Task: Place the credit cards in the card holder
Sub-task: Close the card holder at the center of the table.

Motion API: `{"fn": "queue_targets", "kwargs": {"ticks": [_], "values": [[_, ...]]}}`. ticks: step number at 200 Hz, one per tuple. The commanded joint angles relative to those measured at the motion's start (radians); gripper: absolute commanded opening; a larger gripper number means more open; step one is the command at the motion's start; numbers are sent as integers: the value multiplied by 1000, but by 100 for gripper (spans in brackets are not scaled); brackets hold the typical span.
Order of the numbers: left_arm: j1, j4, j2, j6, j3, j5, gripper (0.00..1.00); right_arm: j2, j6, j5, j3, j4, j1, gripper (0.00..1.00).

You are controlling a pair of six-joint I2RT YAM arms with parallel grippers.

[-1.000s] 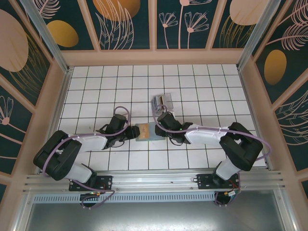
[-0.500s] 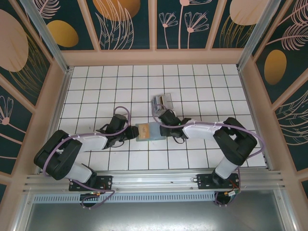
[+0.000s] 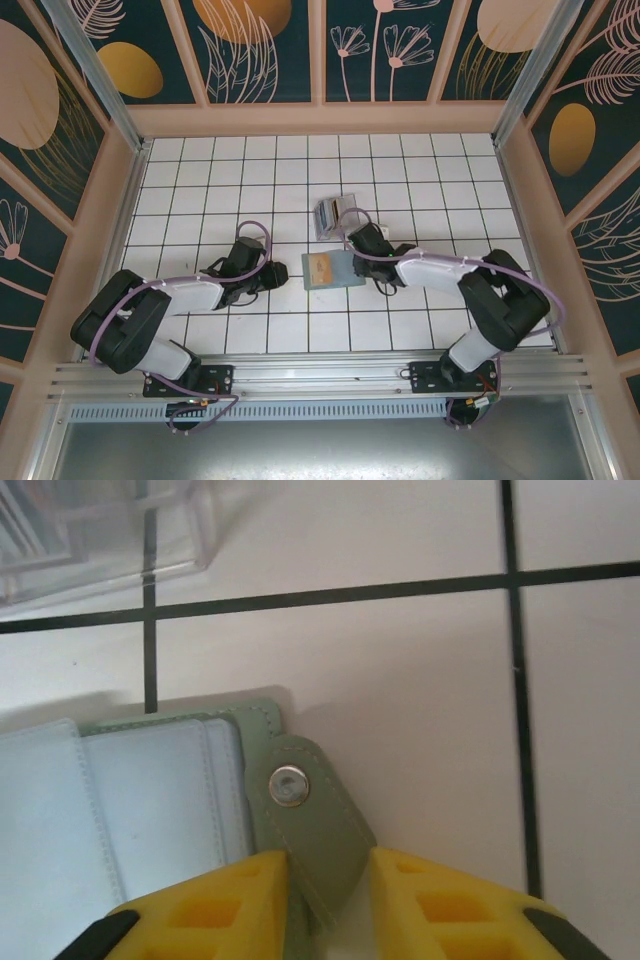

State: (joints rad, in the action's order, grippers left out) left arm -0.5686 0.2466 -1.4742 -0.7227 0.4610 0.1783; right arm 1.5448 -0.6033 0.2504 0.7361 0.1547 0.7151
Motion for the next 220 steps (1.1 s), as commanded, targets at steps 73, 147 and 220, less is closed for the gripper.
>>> {"fn": "queue_targets", "kwargs": {"ticks": [73,147,220], "values": [[-10,-84,-36,10,-19,47,32,-139,75,-48,-69,-67,-29,40],[-10,-72,-46,-1,-4,50,33,29,174,-30,21,-47,8,58],[-11,-16,-34,-14,-13,111,33,72,137,117,29,-32,13,57]]}}
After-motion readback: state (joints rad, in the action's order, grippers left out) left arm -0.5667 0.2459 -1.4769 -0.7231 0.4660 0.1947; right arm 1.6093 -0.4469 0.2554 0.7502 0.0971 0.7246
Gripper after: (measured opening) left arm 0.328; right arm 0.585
